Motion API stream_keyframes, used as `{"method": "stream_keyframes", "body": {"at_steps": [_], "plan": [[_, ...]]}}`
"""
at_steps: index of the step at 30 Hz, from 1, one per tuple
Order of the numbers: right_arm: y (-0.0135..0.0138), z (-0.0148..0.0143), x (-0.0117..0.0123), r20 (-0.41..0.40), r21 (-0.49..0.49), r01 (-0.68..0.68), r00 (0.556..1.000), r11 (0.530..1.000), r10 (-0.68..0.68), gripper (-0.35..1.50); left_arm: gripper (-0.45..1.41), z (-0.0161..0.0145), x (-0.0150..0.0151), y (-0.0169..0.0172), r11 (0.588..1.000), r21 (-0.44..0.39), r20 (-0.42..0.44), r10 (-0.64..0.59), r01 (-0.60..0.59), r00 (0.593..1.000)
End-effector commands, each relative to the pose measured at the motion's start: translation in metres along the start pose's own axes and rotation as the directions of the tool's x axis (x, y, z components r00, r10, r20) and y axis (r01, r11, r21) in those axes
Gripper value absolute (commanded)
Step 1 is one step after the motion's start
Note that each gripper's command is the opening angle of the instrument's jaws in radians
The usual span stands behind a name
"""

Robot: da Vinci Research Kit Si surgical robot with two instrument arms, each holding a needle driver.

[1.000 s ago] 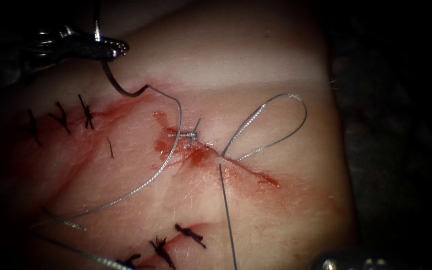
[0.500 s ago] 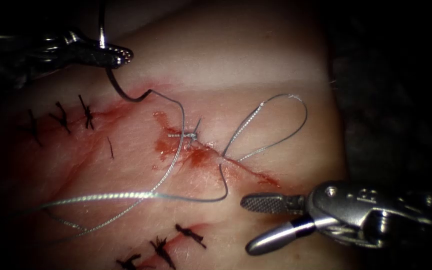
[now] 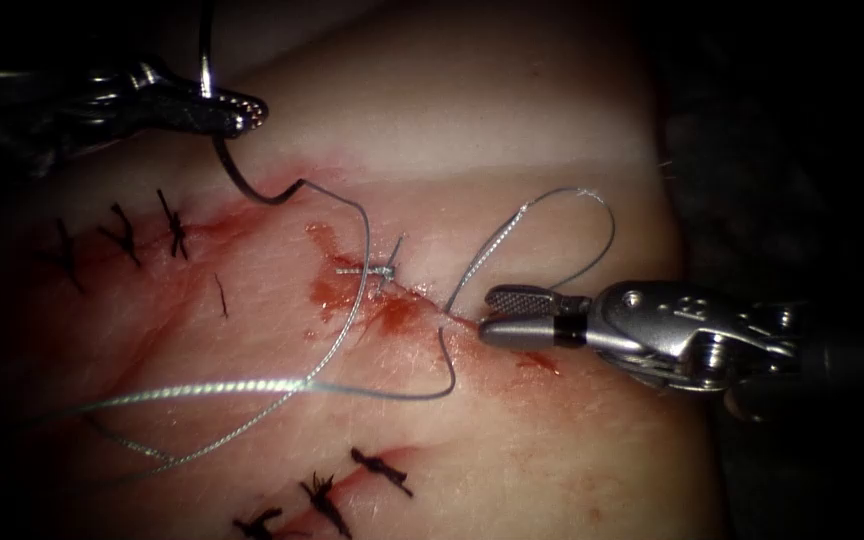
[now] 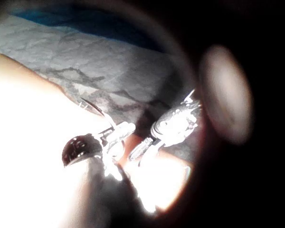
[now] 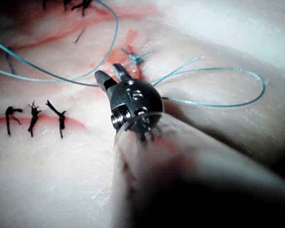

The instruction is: Wound Closure

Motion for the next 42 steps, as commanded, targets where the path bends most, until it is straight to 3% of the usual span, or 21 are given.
{"method": "stream_keyframes", "body": {"at_steps": [1, 2, 3, 4, 5, 6, 8, 9, 13, 15, 24, 27, 30, 31, 33, 39, 40, 41, 42], "plan": [[-0.0010, 0.0013, -0.0004, -0.005, -0.025, -0.282, 0.959, 0.959, 0.282, 0.10, -0.45, 0.0003, -0.0003, -0.0006, 1.000, -0.001, 0.000, 0.000, 0.000, 1.000], [-0.0012, 0.0015, -0.0006, -0.032, -0.054, -0.472, 0.882, 0.880, 0.471, 0.19, -0.45, 0.0004, -0.0003, -0.0006, 1.000, -0.001, 0.000, 0.000, 0.000, 1.000], [-0.0015, 0.0016, -0.0009, -0.080, -0.073, -0.648, 0.762, 0.758, 0.643, 0.17, -0.45, 0.0004, -0.0003, -0.0006, 1.000, -0.001, 0.001, 0.000, 0.000, 1.000], [-0.0019, 0.0018, -0.0010, -0.101, -0.076, -0.723, 0.691, 0.687, 0.716, 0.17, -0.45, 0.0004, -0.0003, -0.0007, 1.000, -0.001, 0.001, 0.000, 0.000, 1.000], [-0.0023, 0.0019, -0.0012, -0.118, -0.075, -0.786, 0.618, 0.613, 0.777, 0.34, -0.45, 0.0004, -0.0004, -0.0007, 1.000, -0.001, 0.001, 0.001, -0.001, 1.000], [-0.0030, 0.0020, -0.0015, -0.111, -0.047, -0.903, 0.431, 0.428, 0.896, 0.59, -0.45, 0.0004, -0.0004, -0.0007, 1.000, -0.001, 0.001, 0.001, -0.001, 1.000], [-0.0044, 0.0018, -0.0016, -0.080, -0.024, -0.990, 0.139, 0.138, 0.987, 0.61, -0.45, 0.0004, -0.0004, -0.0007, 1.000, -0.002, 0.002, 0.001, -0.001, 1.000], [-0.0048, 0.0020, -0.0016, -0.074, -0.019, -0.996, 0.092, 0.091, 0.993, 0.57, -0.45, 0.0005, -0.0004, -0.0007, 1.000, -0.002, 0.002, 0.001, -0.001, 1.000], [-0.0046, 0.0032, -0.0014, -0.057, -0.008, -0.996, 0.084, 0.084, 0.995, 0.59, -0.45, 0.0005, -0.0004, -0.0007, 1.000, -0.003, 0.002, 0.001, -0.001, 1.000], [-0.0041, 0.0034, -0.0016, -0.058, -0.002, -0.996, 0.086, 0.086, 0.995, 0.73, -0.45, 0.0005, -0.0004, -0.0007, 1.000, -0.003, 0.003, 0.001, -0.001, 1.000], [-0.0001, 0.0037, -0.0031, -0.076, 0.006, -0.995, 0.097, 0.098, 0.992, 0.63, -0.45, 0.0007, -0.0005, -0.0006, 1.000, -0.005, 0.004, 0.000, 0.000, 1.000], [0.0003, 0.0039, -0.0036, -0.081, -0.003, -0.995, 0.102, 0.102, 0.991, 0.41, -0.45, 0.0009, -0.0005, -0.0005, 1.000, -0.005, 0.004, 0.000, 0.000, 1.000], [0.0002, 0.0046, -0.0039, -0.088, -0.011, -0.995, 0.101, 0.100, 0.991, 0.32, -0.45, 0.0009, -0.0006, -0.0005, 1.000, -0.006, 0.005, 0.000, 0.000, 1.000], [0.0001, 0.0049, -0.0039, -0.090, -0.011, -0.995, 0.100, 0.100, 0.991, 0.16, -0.45, 0.0009, -0.0006, -0.0005, 1.000, -0.007, 0.005, 0.000, 0.001, 1.000], [0.0001, 0.0052, -0.0037, -0.093, -0.011, -0.995, 0.099, 0.098, 0.991, 0.05, -0.45, 0.0010, -0.0006, -0.0005, 1.000, -0.007, 0.005, -0.001, 0.001, 1.000], [0.0002, 0.0056, -0.0038, -0.097, -0.013, -0.995, 0.100, 0.099, 0.990, 0.04, -0.45, 0.0009, -0.0006, -0.0005, 1.000, -0.009, 0.007, -0.001, 0.001, 1.000], [0.0003, 0.0056, -0.0039, -0.097, -0.013, -0.995, 0.100, 0.100, 0.990, -0.08, -0.45, 0.0009, -0.0006, -0.0005, 1.000, -0.009, 0.007, -0.001, 0.001, 1.000], [0.0003, 0.0055, -0.0039, -0.096, -0.013, -0.995, 0.101, 0.100, 0.990, -0.35, -0.45, 0.0009, -0.0006, -0.0005, 1.000, -0.010, 0.007, -0.001, 0.001, 1.000], [0.0003, 0.0055, -0.0039, -0.096, -0.013, -0.995, 0.101, 0.100, 0.990, -0.35, -0.45, 0.0009, -0.0006, -0.0005, 1.000, -0.010, 0.007, -0.001, 0.001, 1.000]]}}
